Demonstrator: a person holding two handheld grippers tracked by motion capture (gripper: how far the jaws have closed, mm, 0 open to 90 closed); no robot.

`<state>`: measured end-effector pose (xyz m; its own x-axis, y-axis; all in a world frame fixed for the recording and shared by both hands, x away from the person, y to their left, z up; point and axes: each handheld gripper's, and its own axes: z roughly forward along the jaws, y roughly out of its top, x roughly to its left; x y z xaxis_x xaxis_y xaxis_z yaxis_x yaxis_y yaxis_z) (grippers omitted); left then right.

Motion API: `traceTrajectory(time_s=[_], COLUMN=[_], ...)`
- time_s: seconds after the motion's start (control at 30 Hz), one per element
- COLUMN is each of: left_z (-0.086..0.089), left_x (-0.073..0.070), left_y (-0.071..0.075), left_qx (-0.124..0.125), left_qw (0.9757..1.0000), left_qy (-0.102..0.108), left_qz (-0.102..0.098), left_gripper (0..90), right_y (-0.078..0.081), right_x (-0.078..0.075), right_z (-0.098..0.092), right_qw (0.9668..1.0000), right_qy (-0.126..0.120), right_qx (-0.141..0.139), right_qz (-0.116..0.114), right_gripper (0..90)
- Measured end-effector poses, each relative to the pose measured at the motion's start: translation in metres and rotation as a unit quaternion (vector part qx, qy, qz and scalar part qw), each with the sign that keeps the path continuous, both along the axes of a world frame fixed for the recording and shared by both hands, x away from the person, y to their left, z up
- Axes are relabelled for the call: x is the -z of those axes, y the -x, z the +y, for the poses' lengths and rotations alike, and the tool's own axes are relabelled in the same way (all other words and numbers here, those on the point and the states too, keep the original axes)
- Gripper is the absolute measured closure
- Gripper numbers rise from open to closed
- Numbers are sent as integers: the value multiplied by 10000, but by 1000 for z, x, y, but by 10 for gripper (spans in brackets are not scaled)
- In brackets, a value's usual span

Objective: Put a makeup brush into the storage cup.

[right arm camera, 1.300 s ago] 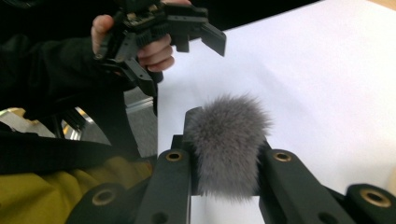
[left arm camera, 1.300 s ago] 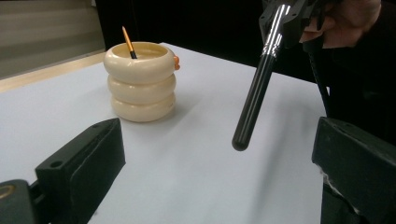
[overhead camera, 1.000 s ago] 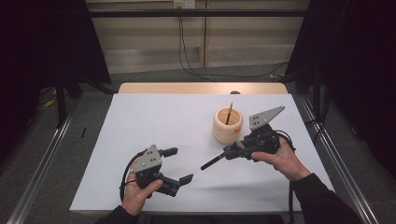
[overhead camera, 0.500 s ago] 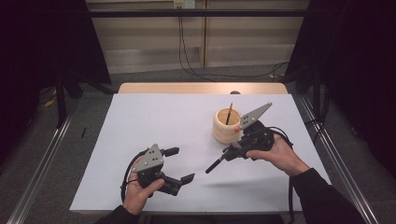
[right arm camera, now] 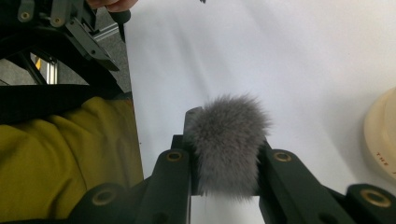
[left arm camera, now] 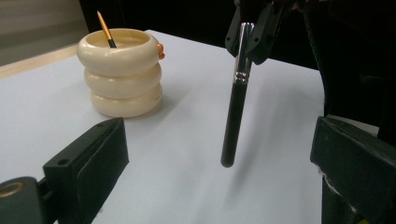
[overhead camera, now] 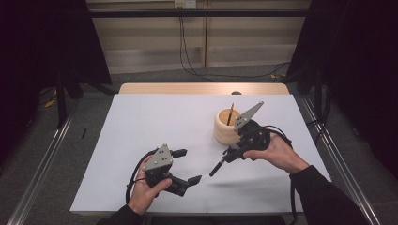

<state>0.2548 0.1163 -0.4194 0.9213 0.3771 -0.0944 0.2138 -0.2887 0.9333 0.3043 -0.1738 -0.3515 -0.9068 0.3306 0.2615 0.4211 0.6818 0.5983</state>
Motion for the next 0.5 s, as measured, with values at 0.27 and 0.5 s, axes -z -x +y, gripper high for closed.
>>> traceTrajectory(time_s=[0.27, 0.5], left_z=[-10, -18], left_x=[-2, -1], left_y=[-1, -3], left_qx=[16, 173], left_qw=[9999, 9998], left_qy=[67, -78], left_qz=[-98, -33], left_gripper=[74, 120], right_y=[1, 0], right_x=[-7, -6], right_z=[0, 1], right_qw=[10000, 10000], right_qy=[-35, -16], right_qx=[-54, -50], right_qz=[-26, -16], right_gripper=[785, 785])
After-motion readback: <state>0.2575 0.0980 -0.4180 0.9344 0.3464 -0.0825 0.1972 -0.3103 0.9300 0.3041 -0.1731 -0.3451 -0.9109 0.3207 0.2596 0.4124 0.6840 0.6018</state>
